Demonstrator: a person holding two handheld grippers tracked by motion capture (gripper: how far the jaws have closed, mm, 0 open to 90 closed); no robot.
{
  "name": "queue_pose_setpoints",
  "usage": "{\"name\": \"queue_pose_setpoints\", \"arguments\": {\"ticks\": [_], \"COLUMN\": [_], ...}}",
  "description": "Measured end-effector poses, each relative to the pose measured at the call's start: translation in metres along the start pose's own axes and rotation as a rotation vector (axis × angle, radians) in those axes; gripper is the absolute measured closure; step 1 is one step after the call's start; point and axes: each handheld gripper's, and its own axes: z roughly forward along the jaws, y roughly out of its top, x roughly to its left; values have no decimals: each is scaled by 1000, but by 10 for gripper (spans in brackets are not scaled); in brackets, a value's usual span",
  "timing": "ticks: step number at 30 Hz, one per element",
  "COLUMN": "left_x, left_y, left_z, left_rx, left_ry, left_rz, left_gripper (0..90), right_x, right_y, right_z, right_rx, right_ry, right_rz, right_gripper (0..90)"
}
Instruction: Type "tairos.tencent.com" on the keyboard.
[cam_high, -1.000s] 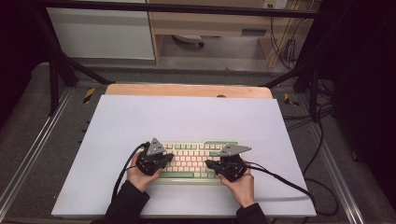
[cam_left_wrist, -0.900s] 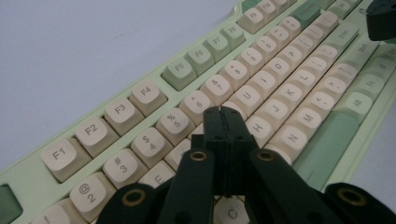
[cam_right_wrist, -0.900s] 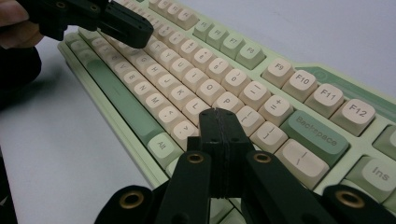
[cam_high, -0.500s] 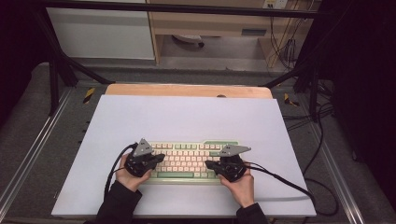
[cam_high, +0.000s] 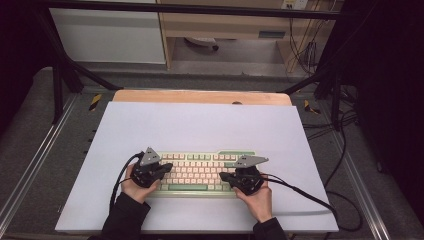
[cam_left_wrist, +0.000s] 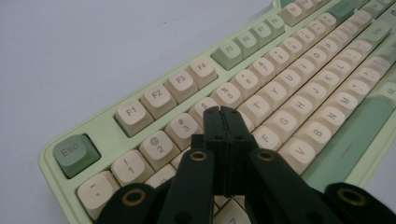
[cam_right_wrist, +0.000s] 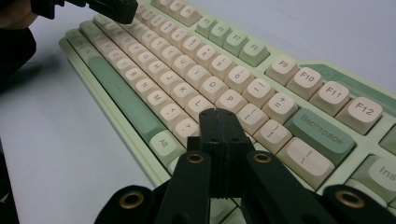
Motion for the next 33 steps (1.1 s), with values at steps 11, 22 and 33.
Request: {"name": "queue_pose_setpoints", "arguments": {"ticks": [11,22,33], "left_x": [0,-1,-5], "left_y": [-1,-3,0], "left_z": [7,11,2], "left_rx": [12,20,7], "left_ry": [8,-4,-17], "left_rz": [-2,5,10], "left_gripper": [899,899,899], "right_x": [0,0,0], "right_y": [0,0,0], "right_z": [0,1,0], "right_rx": [3,3,-1], "right_ry": [1,3,5], "right_rz": [-3,-4,-3], "right_gripper": [900,900,900]}}
